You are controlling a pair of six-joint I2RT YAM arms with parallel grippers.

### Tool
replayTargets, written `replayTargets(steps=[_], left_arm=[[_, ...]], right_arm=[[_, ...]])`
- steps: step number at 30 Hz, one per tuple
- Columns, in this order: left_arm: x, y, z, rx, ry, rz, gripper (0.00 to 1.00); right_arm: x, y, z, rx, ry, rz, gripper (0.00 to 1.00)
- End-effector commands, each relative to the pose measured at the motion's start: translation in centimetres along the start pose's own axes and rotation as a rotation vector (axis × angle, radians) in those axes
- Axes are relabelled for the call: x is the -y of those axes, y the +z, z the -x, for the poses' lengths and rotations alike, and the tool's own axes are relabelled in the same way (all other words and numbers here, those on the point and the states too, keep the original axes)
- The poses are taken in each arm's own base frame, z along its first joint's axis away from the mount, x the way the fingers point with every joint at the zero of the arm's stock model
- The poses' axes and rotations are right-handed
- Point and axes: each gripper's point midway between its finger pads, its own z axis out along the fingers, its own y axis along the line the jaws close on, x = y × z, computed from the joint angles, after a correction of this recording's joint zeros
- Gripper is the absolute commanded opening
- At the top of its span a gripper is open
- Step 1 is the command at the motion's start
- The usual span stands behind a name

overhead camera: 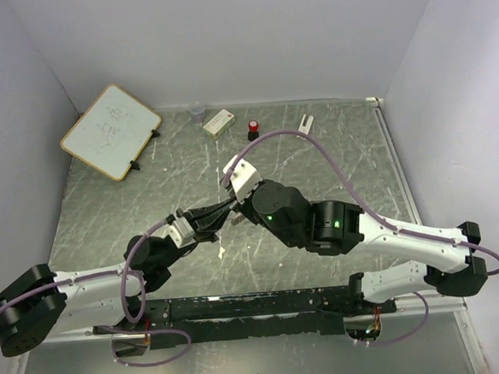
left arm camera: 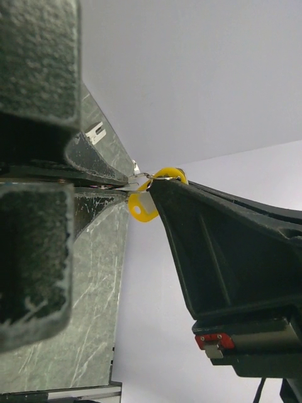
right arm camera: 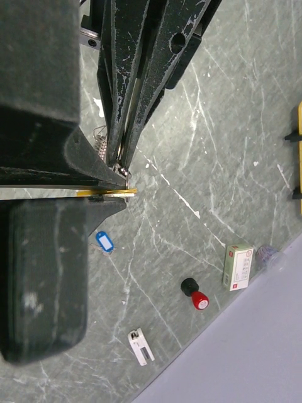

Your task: Remove the keys from the keyring

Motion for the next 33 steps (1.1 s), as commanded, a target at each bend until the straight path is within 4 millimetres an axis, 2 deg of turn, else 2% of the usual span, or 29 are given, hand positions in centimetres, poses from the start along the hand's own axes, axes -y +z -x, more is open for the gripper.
replayTargets(steps=[1, 17, 25, 33], left_arm=[[2.0, -0.7, 0.1, 0.001, 0.018, -0.109, 0.07], [3.8, -1.3, 1.5, 0.028, 0.057, -0.229, 0.07], [4.7, -1.3, 1.6, 0.026, 0.058, -0.282, 0.07], [5.2, -1.1, 1.4, 0.013, 0.073, -0.319, 0.07]], right_arm=[[2.0, -0.2, 2.1, 0.032, -0.009, -0.078, 0.00], [1.2, 0.4, 0.9, -0.006, -0.051, -0.021, 0.00], [2.2, 0.8, 0.5, 0.009, -0.007, 0.059, 0.00], [3.1, 2.9, -2.0, -0.056, 0.016, 0.150, 0.00]])
